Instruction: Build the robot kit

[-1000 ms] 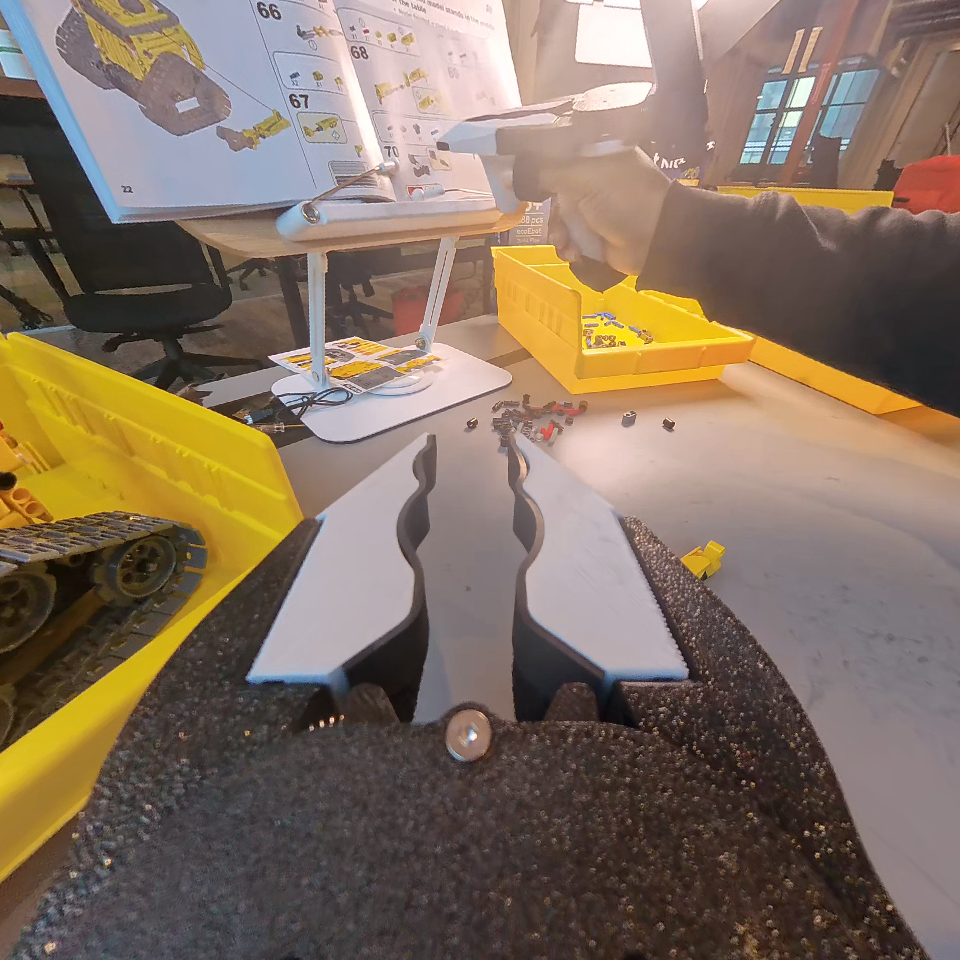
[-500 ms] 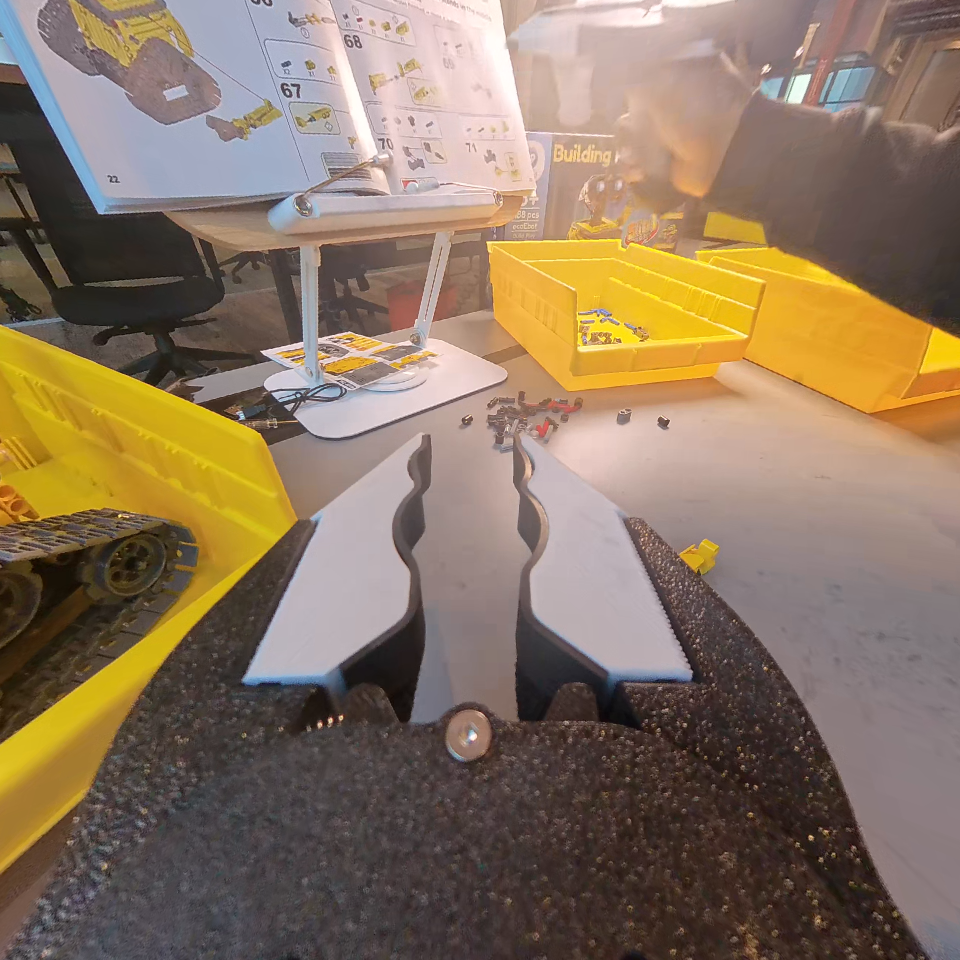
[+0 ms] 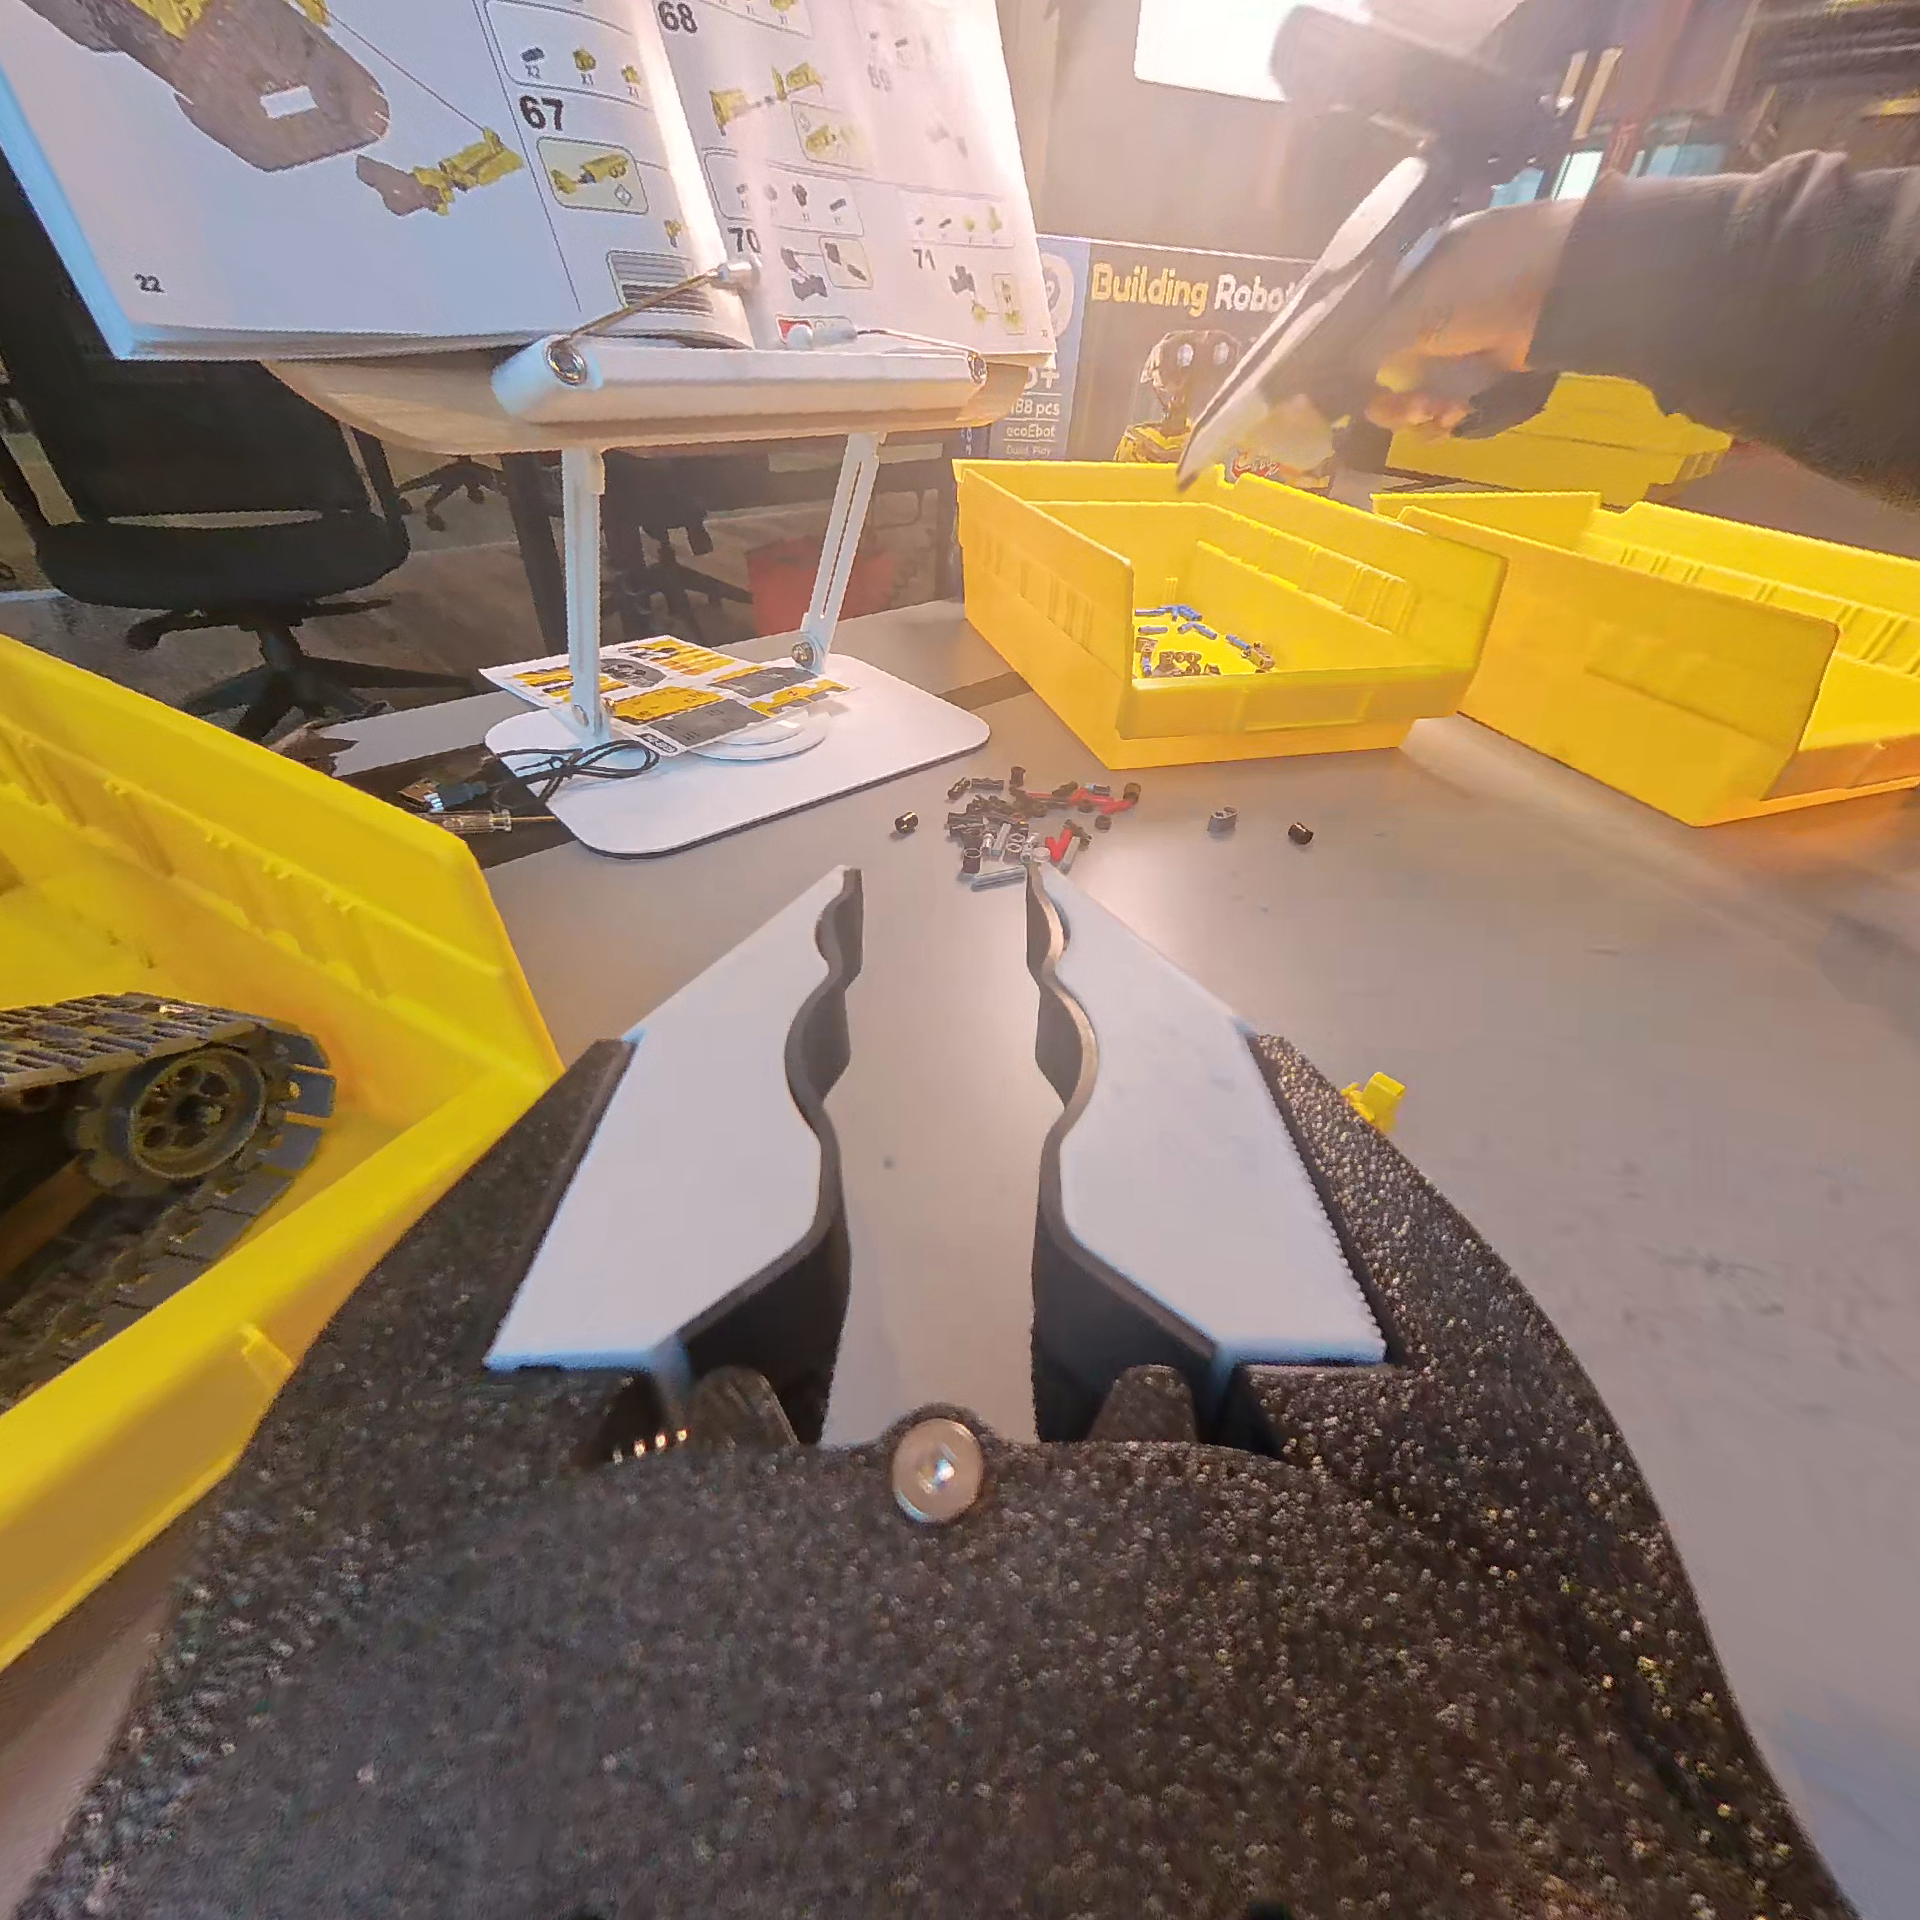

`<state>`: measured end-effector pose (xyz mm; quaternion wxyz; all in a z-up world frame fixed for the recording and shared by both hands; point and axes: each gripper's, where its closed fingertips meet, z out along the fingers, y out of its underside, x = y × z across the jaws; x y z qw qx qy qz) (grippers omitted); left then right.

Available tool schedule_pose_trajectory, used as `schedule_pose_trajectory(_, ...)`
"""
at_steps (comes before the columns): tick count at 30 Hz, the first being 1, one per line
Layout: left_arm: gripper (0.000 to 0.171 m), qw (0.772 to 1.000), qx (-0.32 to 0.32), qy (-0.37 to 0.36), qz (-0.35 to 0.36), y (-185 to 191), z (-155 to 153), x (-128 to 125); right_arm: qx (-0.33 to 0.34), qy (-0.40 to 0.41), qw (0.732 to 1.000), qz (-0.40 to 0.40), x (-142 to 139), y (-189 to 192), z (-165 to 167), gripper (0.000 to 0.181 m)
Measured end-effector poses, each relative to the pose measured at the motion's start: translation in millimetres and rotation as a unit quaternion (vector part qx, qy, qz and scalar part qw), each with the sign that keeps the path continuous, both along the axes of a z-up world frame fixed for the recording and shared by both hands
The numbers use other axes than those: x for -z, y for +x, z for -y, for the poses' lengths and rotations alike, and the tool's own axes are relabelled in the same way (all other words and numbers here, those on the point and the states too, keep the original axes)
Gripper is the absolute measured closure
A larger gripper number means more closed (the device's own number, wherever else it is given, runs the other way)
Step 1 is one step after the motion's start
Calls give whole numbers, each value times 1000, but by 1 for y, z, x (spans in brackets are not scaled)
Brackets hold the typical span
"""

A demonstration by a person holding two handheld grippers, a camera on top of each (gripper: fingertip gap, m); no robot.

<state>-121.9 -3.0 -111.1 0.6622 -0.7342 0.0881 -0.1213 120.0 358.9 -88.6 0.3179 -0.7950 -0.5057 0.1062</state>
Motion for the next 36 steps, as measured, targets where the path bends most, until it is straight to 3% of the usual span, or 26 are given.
schedule_pose_trajectory(4, 141, 1000, 0, -1, -11, 1, 1, 1, -94, -33, 985, 141, 60, -5, 8, 163)
schedule_pose_trajectory(6, 141, 1000, 2, -2, -10, 0, 0, 1, -146, -57, 971, 181, 82, -9, 19, 163)
schedule_pose_trajectory(9, 141, 1000, 5, -6, -3, -1, 0, 2, -169, -86, 958, 216, 102, -13, 26, 163)
schedule_pose_trajectory(16, 141, 1000, 12, -12, 2, 0, -1, 3, -128, -126, 951, 250, 115, -6, 24, 162)
schedule_pose_trajectory(36, 142, 1000, 15, -15, 6, 1, -2, 4, -32, -149, 966, 206, 117, -4, 1, 159)
